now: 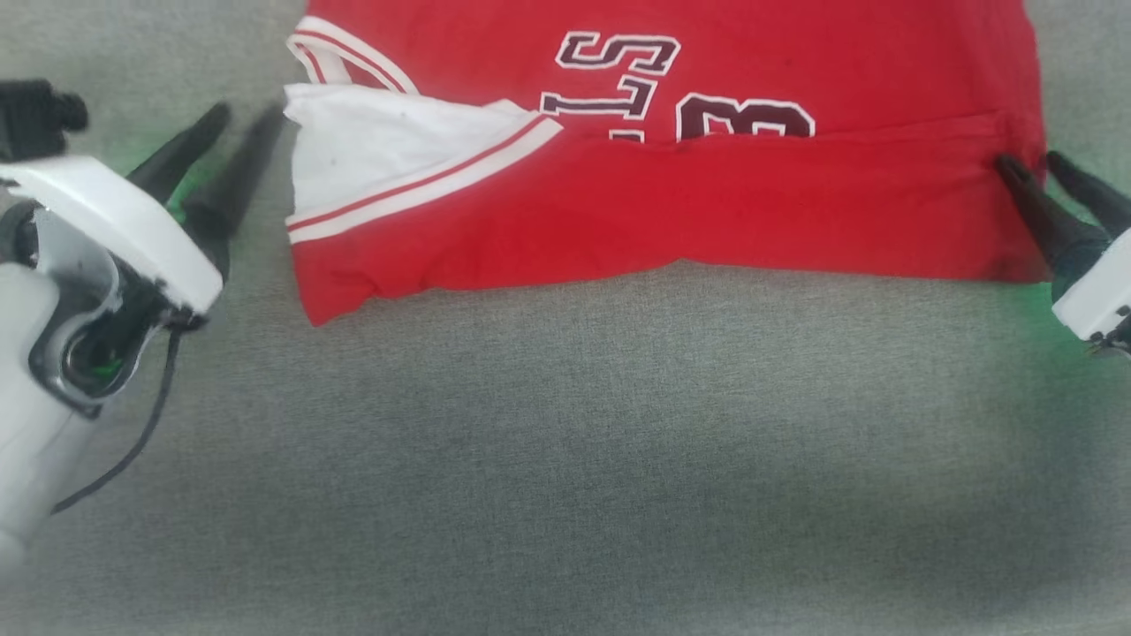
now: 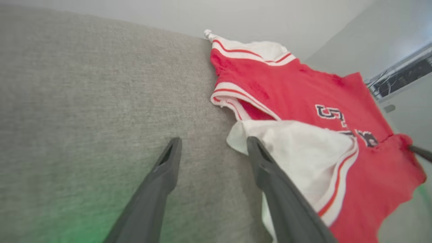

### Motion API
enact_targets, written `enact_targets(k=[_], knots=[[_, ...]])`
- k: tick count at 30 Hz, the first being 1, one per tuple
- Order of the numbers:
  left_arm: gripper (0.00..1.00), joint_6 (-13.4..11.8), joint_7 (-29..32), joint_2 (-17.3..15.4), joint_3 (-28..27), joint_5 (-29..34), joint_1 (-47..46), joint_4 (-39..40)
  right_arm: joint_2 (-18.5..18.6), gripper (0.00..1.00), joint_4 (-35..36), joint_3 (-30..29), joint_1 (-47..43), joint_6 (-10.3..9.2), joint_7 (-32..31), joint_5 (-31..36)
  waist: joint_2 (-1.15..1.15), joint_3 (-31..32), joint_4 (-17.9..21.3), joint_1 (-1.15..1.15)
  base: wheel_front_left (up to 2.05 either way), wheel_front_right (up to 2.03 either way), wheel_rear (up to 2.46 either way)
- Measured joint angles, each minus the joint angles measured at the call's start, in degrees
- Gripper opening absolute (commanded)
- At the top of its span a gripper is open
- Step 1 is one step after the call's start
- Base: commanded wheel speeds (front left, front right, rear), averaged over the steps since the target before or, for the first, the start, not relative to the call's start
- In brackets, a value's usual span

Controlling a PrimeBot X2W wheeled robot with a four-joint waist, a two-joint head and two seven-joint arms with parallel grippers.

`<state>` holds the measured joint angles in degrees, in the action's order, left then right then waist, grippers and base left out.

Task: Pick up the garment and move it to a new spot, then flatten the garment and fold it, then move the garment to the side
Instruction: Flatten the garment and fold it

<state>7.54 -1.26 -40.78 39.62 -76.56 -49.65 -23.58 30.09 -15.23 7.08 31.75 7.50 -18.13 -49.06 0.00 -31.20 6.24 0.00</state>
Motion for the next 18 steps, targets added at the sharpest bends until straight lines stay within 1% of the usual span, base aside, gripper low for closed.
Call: enact_targets(k=[2, 4, 6, 8, 10, 15, 17, 18], knots=[[1.00, -0.12, 0.58, -1.75, 2.36, 3.23, -0.24, 0.00, 0.46, 1.00, 0.09, 0.01, -0.27, -0.01, 0.98, -0.18, 0.00, 1.13, -0.15, 0.00, 0.00, 0.00, 0.00], [1.00, -0.13, 2.01, -3.13, 3.45, 3.59, -1.21, 0.49, 1.00, 1.00, 0.34, 0.04, -1.02, -0.01, 1.93, -0.14, 0.00, 2.42, -0.32, 0.00, 0.00, 0.00, 0.00], [1.00, -0.13, 4.20, -4.80, 4.72, 5.39, -2.50, 1.80, 1.52, 1.00, 0.64, -0.04, -1.54, -0.01, 2.65, -0.01, 0.00, 3.79, -0.54, 0.00, 0.00, 0.00, 0.00], [1.00, -0.14, 8.28, -6.38, 5.98, 5.57, -3.40, 3.49, 1.94, 1.00, 1.19, -0.13, -1.96, -0.01, 3.18, 0.21, 0.00, 5.10, -0.79, 0.00, 0.00, 0.00, 0.00], [1.00, -0.87, 13.95, -7.58, 8.10, 5.60, -3.55, 6.32, 2.05, 1.00, 1.69, -0.31, -2.43, -0.01, 3.52, 0.14, 0.00, 6.35, -1.06, 0.00, 0.00, 0.00, 0.00], [1.00, -5.63, 28.43, -9.18, 12.57, 2.99, -3.55, 14.08, 2.00, 1.00, 2.57, -0.48, -3.22, -0.01, 3.50, -0.18, 0.00, 8.34, -1.43, 0.00, 0.00, 0.00, 0.00], [1.00, -7.65, 32.37, -9.78, 13.48, 1.60, -3.46, 16.62, 1.58, 1.00, 3.22, -0.35, -3.28, -0.01, 3.47, -0.16, 0.00, 8.28, -1.08, 0.00, 0.00, 0.00, 0.00], [1.00, -8.21, 33.50, -10.04, 13.79, 1.47, -3.45, 17.50, 1.36, 1.00, 3.54, -0.20, -3.27, -0.01, 3.48, -0.16, 0.00, 8.08, -0.84, 0.00, 0.00, 0.00, 0.00]])
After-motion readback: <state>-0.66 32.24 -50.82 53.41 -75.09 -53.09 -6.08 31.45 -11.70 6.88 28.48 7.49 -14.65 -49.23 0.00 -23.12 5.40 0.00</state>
